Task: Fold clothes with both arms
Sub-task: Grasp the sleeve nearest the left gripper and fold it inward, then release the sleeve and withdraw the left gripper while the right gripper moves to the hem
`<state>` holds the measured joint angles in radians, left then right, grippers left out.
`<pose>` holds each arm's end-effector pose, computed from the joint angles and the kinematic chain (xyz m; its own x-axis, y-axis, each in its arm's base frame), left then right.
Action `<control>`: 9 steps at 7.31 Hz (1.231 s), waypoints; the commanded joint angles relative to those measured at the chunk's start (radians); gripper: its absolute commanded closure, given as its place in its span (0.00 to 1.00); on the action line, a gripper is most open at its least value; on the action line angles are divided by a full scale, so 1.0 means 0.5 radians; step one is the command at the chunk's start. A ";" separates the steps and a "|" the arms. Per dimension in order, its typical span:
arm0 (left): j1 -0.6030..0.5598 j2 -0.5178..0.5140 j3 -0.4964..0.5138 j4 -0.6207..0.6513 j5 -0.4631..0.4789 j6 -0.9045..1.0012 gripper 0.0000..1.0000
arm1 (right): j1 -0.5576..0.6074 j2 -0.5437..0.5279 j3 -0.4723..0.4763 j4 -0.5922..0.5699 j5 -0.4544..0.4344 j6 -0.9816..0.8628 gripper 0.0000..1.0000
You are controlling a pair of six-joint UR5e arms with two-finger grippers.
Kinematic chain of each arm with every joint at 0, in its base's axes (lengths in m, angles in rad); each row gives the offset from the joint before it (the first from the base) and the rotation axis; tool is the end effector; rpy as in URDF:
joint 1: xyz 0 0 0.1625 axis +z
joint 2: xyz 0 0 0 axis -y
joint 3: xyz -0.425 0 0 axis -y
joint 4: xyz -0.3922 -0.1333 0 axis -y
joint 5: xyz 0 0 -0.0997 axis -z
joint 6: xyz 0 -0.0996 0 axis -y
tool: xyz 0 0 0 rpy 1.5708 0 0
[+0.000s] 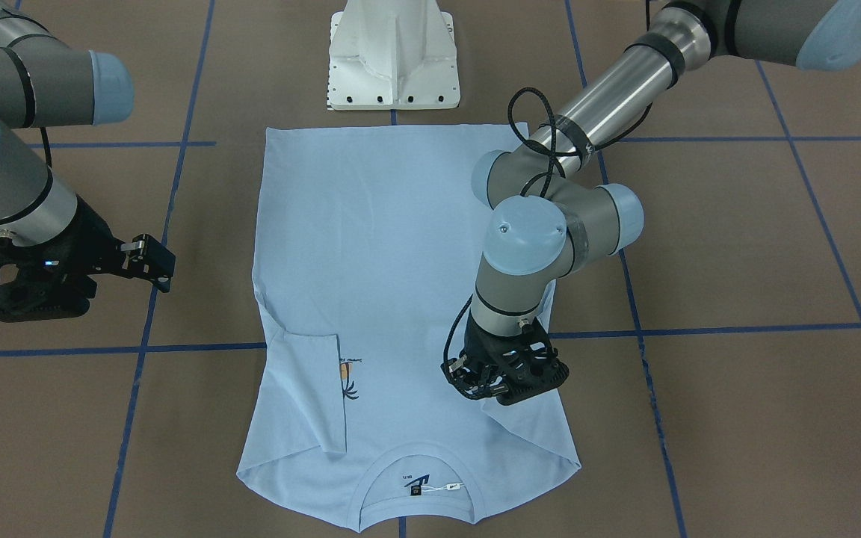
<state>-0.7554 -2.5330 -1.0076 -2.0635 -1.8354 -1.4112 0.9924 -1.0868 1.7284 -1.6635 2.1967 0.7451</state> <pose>0.5435 -0.6591 0.2359 0.5330 -0.2913 -0.7944 0.4344 0.8999 -0.0385 -0.2866 -0.5761 0.3208 0.6922 -0.0294 0.7211 -0.0040 0.9990 0.0446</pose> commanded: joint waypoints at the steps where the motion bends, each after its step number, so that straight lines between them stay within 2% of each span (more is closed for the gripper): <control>1: 0.014 -0.005 0.024 -0.073 0.008 0.092 0.00 | -0.003 -0.002 -0.021 0.001 -0.003 -0.002 0.00; 2: 0.008 0.001 -0.043 -0.067 -0.007 0.095 0.00 | -0.006 0.001 -0.033 0.016 0.000 0.001 0.00; 3: 0.007 0.095 -0.220 -0.043 -0.020 0.095 0.00 | -0.027 0.001 -0.033 0.050 0.000 0.007 0.00; 4: 0.007 0.260 -0.443 0.003 -0.172 0.116 0.00 | -0.073 -0.008 -0.015 0.069 -0.021 0.080 0.00; 5: 0.004 0.444 -0.713 0.101 -0.207 0.198 0.00 | -0.219 -0.020 0.007 0.221 -0.134 0.269 0.00; 6: -0.008 0.640 -1.025 0.232 -0.207 0.354 0.00 | -0.427 -0.075 0.095 0.392 -0.314 0.647 0.00; 8: -0.023 1.070 -1.645 0.429 -0.207 0.579 0.00 | -0.698 -0.319 0.374 0.431 -0.438 0.813 0.00; 9: -0.026 1.236 -1.855 0.445 -0.207 0.580 0.00 | -0.833 -0.433 0.557 0.434 -0.521 1.026 0.00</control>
<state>-0.7659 -2.0271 -1.7833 -1.8709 -1.9384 -1.1448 0.6597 -1.2284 1.9037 -1.4551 1.9818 1.1540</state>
